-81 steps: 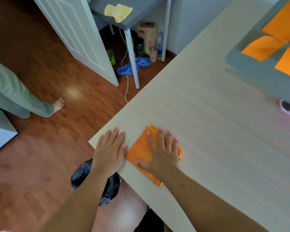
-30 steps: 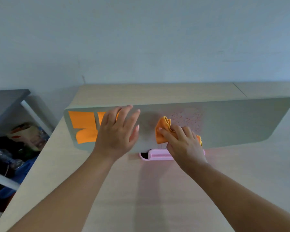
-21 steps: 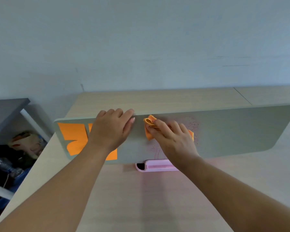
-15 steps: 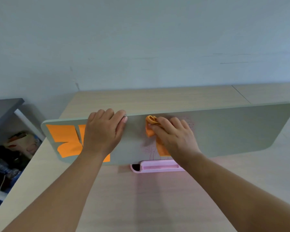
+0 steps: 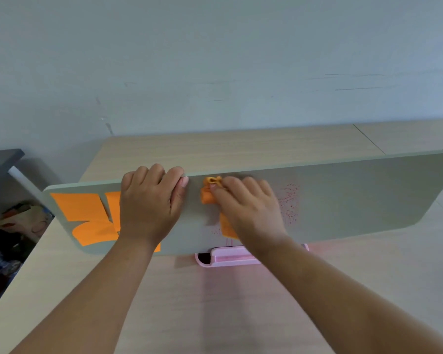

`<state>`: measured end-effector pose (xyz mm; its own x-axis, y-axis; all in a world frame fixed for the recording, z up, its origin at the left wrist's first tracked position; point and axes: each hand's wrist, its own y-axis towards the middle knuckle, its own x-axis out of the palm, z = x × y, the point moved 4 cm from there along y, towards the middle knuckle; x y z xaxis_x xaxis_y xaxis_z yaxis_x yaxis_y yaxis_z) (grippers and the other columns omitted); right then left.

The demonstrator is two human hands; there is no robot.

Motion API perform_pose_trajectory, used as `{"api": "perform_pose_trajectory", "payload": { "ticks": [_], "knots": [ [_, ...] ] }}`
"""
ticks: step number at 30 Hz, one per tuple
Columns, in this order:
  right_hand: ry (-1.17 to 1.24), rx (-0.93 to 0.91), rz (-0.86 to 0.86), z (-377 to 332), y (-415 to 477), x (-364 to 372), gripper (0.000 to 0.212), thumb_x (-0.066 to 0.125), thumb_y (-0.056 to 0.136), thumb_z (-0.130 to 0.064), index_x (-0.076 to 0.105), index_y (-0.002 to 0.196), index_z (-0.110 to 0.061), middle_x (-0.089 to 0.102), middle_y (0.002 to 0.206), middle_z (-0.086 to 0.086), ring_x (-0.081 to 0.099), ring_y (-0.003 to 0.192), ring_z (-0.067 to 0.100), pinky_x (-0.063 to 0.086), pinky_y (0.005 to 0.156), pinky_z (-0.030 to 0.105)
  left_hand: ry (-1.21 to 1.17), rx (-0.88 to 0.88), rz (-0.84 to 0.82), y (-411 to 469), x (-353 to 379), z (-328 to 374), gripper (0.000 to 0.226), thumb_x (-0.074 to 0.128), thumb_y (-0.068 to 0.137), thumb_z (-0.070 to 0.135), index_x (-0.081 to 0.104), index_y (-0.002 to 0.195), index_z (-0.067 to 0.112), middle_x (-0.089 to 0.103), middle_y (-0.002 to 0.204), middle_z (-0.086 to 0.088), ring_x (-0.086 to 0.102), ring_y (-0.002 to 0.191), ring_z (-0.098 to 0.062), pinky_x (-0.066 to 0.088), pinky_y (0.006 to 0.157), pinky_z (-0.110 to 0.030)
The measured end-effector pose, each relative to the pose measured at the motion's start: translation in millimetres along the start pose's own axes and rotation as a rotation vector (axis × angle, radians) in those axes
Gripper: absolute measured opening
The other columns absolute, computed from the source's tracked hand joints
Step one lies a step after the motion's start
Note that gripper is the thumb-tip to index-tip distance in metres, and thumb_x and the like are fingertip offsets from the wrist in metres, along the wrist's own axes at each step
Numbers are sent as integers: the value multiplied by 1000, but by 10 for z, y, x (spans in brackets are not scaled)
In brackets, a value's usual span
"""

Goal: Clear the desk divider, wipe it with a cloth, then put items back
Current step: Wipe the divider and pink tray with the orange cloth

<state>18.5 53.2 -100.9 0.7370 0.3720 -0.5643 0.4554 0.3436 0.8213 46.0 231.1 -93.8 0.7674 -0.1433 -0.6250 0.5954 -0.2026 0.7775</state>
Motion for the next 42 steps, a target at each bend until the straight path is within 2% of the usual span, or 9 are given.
{"api": "perform_pose_trajectory", "payload": {
  "ticks": [5, 14, 19, 25, 30, 33, 36, 39, 42],
  "knots": [
    [-48, -23, -15, 32, -25, 6, 17, 54, 95, -13, 70, 92, -19, 66, 91, 0, 52, 68, 26, 37, 58, 37, 3, 3, 21, -5, 25, -19, 32, 37, 103, 36, 61, 94, 17, 50, 76, -4, 43, 72, -28, 30, 68, -40],
    [-166, 288, -8, 1253, -757, -528, 21, 56, 88, -11, 65, 107, -14, 64, 107, 8, 55, 83, 33, 39, 73, 41, -23, -19, 55, -21, 58, -30, 33, 37, 103, 38, 59, 90, 16, 49, 74, -3, 41, 70, -28, 29, 68, -40],
    [-46, 183, 107, 747, -379, -319, 20, 55, 95, -12, 72, 103, -14, 69, 103, 9, 59, 84, 30, 44, 70, 39, -10, -13, 48, -9, 63, -18, 35, 36, 104, 38, 60, 90, 16, 51, 75, -4, 43, 70, -29, 30, 68, -41],
    [-20, -23, 44, -28, 154, -44, 17, 57, 97, -13, 70, 106, -19, 68, 102, -1, 56, 74, 26, 41, 65, 37, -17, 9, 33, -10, 53, -34, 32, 37, 104, 39, 58, 92, 18, 54, 78, -3, 45, 72, -28, 31, 69, -41],
    [-18, 57, 12, 332, 19, -199, 23, 58, 95, -15, 67, 116, -15, 66, 106, 4, 54, 77, 30, 45, 66, 39, -18, 10, 30, -7, 58, -44, 33, 37, 104, 40, 59, 92, 18, 54, 78, -3, 45, 72, -28, 31, 69, -41],
    [-29, 158, 43, 759, -225, -395, 31, 41, 102, -20, 70, 111, -12, 67, 106, 9, 53, 84, 30, 46, 72, 40, -22, 0, 28, -11, 40, -43, 36, 36, 104, 40, 60, 92, 17, 54, 77, -3, 46, 71, -29, 31, 69, -41],
    [-38, 224, 38, 947, -366, -459, 26, 47, 96, -10, 70, 109, -9, 65, 106, 10, 51, 86, 30, 44, 74, 41, -24, -8, 30, -8, 25, -24, 38, 36, 104, 41, 61, 91, 16, 53, 75, -4, 46, 70, -29, 30, 69, -40],
    [6, 161, 51, 722, -241, -361, 27, 44, 100, -14, 70, 107, -11, 65, 106, 9, 54, 84, 32, 46, 73, 39, -19, -11, 23, -10, 21, -15, 38, 35, 104, 41, 61, 91, 16, 52, 75, -3, 45, 70, -29, 29, 68, -40],
    [41, -13, 12, 268, -46, -130, 16, 56, 96, -14, 70, 105, -15, 65, 106, 3, 55, 81, 30, 45, 69, 37, -32, -9, 9, -8, 20, -20, 39, 35, 104, 42, 62, 91, 17, 53, 76, -3, 46, 72, -29, 30, 69, -40]
  ]
}}
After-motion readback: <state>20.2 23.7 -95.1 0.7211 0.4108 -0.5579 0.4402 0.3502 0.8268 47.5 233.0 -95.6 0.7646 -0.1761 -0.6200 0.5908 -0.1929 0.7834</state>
